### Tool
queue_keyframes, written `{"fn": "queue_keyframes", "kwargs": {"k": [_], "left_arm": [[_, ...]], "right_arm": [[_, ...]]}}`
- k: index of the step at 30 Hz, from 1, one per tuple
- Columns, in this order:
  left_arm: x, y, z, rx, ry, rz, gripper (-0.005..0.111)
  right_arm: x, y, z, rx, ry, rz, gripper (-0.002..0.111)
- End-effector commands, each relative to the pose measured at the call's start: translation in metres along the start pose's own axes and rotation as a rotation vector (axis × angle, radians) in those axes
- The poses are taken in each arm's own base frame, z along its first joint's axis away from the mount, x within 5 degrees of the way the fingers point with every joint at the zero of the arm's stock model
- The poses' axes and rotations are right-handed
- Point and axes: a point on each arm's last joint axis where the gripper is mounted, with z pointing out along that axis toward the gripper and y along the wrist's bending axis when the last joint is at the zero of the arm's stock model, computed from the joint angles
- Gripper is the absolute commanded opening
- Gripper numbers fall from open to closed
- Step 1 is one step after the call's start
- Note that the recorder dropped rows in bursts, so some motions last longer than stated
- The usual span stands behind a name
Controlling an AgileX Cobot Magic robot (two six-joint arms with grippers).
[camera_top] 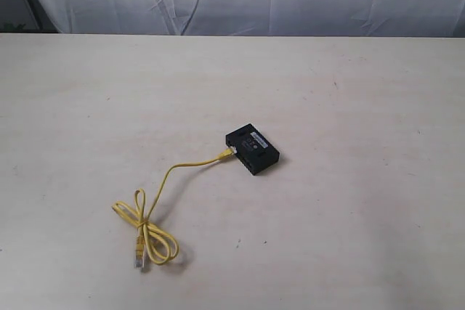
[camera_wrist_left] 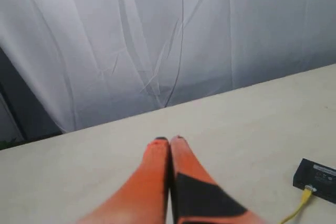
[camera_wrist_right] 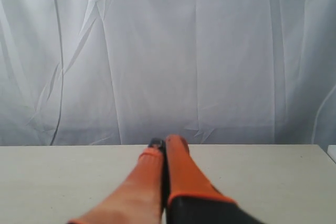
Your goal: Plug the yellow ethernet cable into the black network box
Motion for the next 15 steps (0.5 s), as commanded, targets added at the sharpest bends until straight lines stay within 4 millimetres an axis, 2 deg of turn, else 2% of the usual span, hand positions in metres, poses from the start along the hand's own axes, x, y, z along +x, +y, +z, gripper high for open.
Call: {"fn": "queue_keyframes", "kwargs": {"k": [1,6,15], "left_arm": [[0.018,0.002,-0.017,-0.058,-0.034,-0.03,0.0],[0.052,0.002,-0.025,-0.155,-0.033,-0.147,0.0],[0.104,0.001,-0.022,-0.23,0.03,-0.181,0.0]], "right_arm": [[0.0,-0.001,0.0,0.006,-0.006,0.003,-0.001],[0.0,-0.001,0.0,0.006,-0.006,0.003,-0.001],[0.0,-0.001,0.0,0.006,-0.006,0.003,-0.001]]}}
